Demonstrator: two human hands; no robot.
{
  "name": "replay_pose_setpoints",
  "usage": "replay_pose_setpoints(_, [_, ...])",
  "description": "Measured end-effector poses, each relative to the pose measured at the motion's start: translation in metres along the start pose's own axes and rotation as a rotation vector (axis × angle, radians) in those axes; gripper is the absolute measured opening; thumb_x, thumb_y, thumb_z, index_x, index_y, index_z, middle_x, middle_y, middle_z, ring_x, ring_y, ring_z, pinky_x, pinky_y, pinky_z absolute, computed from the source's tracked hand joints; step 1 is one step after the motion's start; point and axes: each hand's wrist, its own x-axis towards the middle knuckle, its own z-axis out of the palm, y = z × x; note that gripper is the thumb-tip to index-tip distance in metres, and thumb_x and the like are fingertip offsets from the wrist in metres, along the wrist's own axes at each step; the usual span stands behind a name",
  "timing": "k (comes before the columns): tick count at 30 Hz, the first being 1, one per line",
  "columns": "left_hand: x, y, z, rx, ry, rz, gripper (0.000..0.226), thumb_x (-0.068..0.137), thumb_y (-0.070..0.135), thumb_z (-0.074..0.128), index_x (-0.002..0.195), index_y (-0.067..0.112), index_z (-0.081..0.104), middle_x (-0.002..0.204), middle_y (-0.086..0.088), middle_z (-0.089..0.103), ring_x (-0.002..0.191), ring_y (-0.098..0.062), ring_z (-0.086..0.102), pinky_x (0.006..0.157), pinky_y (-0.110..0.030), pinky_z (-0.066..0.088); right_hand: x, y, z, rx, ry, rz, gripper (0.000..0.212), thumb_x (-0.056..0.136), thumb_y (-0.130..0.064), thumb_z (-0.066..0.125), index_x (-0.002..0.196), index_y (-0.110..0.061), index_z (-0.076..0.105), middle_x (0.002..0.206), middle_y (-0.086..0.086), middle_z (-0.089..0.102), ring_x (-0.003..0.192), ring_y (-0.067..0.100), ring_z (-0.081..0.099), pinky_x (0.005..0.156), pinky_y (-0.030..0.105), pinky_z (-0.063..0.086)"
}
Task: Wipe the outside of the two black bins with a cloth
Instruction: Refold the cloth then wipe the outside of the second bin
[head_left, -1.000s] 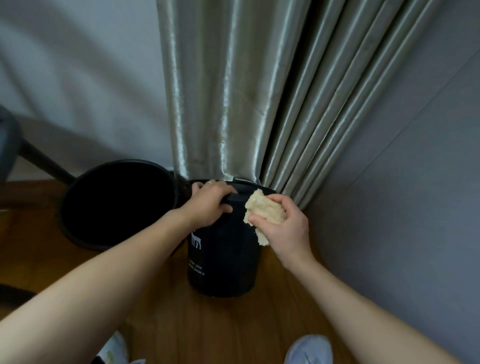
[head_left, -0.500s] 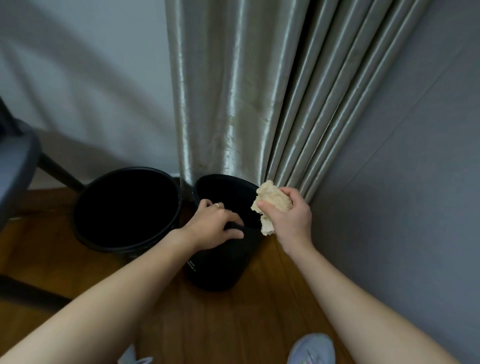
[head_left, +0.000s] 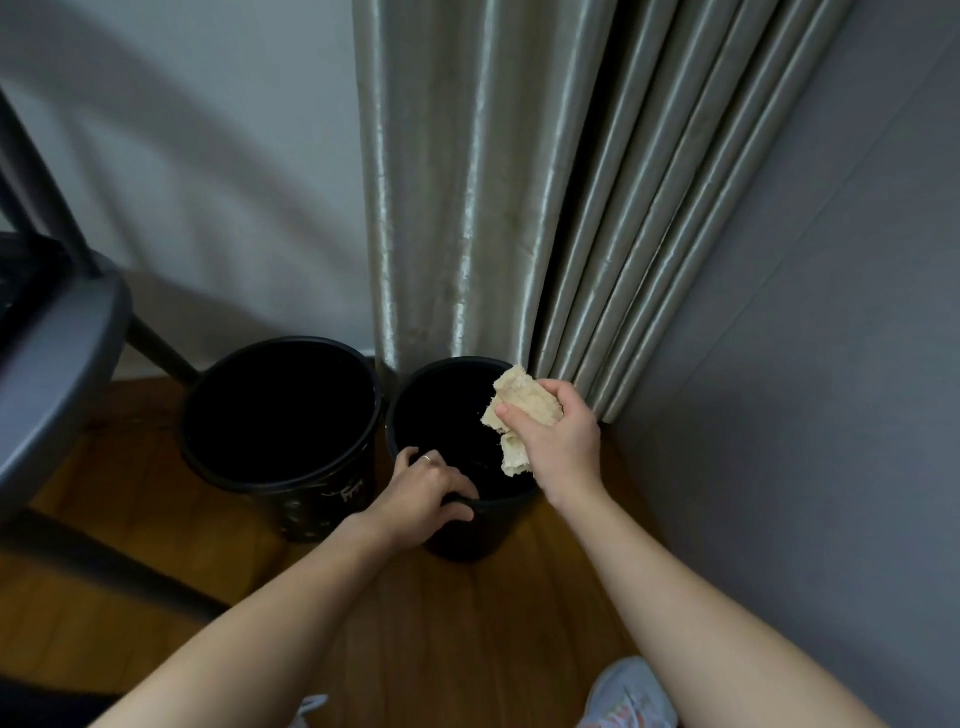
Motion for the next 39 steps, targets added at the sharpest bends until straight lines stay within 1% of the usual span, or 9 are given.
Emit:
replay_pose_setpoints(5, [0.006, -0.008, 0.003, 0.050, -0.075, 0.001, 0.026, 0.088, 0.044, 0.063, 0.114, 0.039, 0.064, 0.113, 0.021, 0.062, 0.120, -0.009, 0.038, 0.116, -0.051, 0.006, 0.003, 0.007, 0.006, -0.008, -0.007, 0.029, 0.036, 0.072, -0.034, 0.085, 0.101, -0.028, 0.064, 0.094, -0.011, 0.069, 0.084, 0.004, 0.066, 0.063, 0.018, 0.052])
replay_pose_setpoints(8, [0.013, -0.005, -0.012, -0.061, -0.154, -0.018, 0.045, 0.080, 0.049, 0.071, 0.122, 0.038, 0.060, 0.108, 0.020, 0.062, 0.117, -0.009, 0.044, 0.113, -0.042, 0.022, 0.006, 0.002, 0.012, 0.007, 0.008, 0.031, 0.034, 0.072, -0.032, 0.085, 0.098, -0.028, 0.064, 0.092, -0.010, 0.069, 0.083, 0.004, 0.066, 0.065, 0.019, 0.052])
replay_pose_setpoints(14, [0.017, 0.010, -0.111, -0.709, 0.136, -0.125, 0.052, 0.087, 0.016, 0.071, 0.136, 0.019, 0.053, 0.109, 0.009, 0.070, 0.107, -0.002, 0.062, 0.099, -0.022, 0.046, 0.005, -0.035, 0.030, 0.107, -0.011, -0.009, 0.029, 0.072, -0.027, 0.086, 0.091, -0.029, 0.065, 0.089, -0.008, 0.071, 0.082, 0.008, 0.068, 0.067, 0.022, 0.053])
replay_pose_setpoints(18, [0.000, 0.027, -0.185, -0.867, 0.150, -0.114, 0.053, 0.083, -0.014, 0.048, 0.131, 0.008, 0.055, 0.114, -0.004, 0.070, 0.098, -0.010, 0.067, 0.084, -0.018, 0.051, -0.011, -0.081, 0.039, 0.169, -0.019, -0.059, 0.027, 0.073, -0.030, 0.085, 0.090, -0.029, 0.064, 0.087, -0.008, 0.070, 0.079, 0.007, 0.067, 0.063, 0.019, 0.051])
replay_pose_setpoints(21, [-0.025, 0.050, -0.223, -0.821, 0.194, -0.102, 0.043, 0.086, -0.007, 0.047, 0.122, 0.008, 0.063, 0.105, -0.002, 0.071, 0.081, 0.004, 0.064, 0.065, -0.004, 0.043, -0.028, -0.116, 0.042, 0.209, -0.025, -0.107, 0.029, 0.072, -0.034, 0.085, 0.093, -0.027, 0.066, 0.089, -0.004, 0.071, 0.082, 0.013, 0.068, 0.068, 0.029, 0.056])
replay_pose_setpoints(24, [-0.048, 0.065, -0.249, -0.796, 0.223, -0.030, 0.021, 0.089, 0.012, 0.062, 0.108, 0.015, 0.072, 0.087, 0.007, 0.071, 0.079, 0.000, 0.062, 0.068, -0.009, 0.045, -0.046, -0.149, 0.041, 0.225, -0.037, -0.142, 0.027, 0.073, -0.036, 0.084, 0.092, -0.026, 0.067, 0.088, -0.004, 0.071, 0.083, 0.015, 0.068, 0.073, 0.035, 0.058])
replay_pose_setpoints(29, [-0.078, 0.079, -0.282, -0.793, 0.244, 0.024, 0.028, 0.081, 0.036, 0.070, 0.101, 0.017, 0.073, 0.094, -0.009, 0.071, 0.087, -0.017, 0.062, 0.094, -0.049, 0.050, -0.070, -0.191, 0.038, 0.284, -0.071, -0.171, 0.023, 0.076, -0.034, 0.081, 0.091, -0.024, 0.067, 0.087, -0.002, 0.072, 0.082, 0.017, 0.069, 0.076, 0.038, 0.057])
replay_pose_setpoints(35, [-0.085, 0.079, -0.298, -0.747, 0.347, 0.062, 0.025, 0.094, 0.031, 0.063, 0.099, 0.007, 0.070, 0.086, -0.012, 0.069, 0.077, -0.016, 0.064, 0.084, -0.046, 0.056, -0.082, -0.215, 0.045, 0.337, -0.138, -0.204, 0.017, 0.084, -0.025, 0.076, 0.092, -0.013, 0.065, 0.081, 0.003, 0.069, 0.075, 0.017, 0.066, 0.068, 0.031, 0.054])
replay_pose_setpoints(39, [-0.083, 0.068, -0.303, -0.745, 0.387, 0.076, 0.020, 0.094, 0.025, 0.063, 0.094, 0.006, 0.069, 0.074, -0.005, 0.063, 0.067, -0.015, 0.061, 0.067, -0.032, 0.057, -0.077, -0.220, 0.054, 0.277, -0.149, -0.237, 0.023, 0.080, -0.036, 0.078, 0.091, -0.019, 0.066, 0.088, 0.007, 0.073, 0.084, 0.022, 0.070, 0.075, 0.035, 0.057])
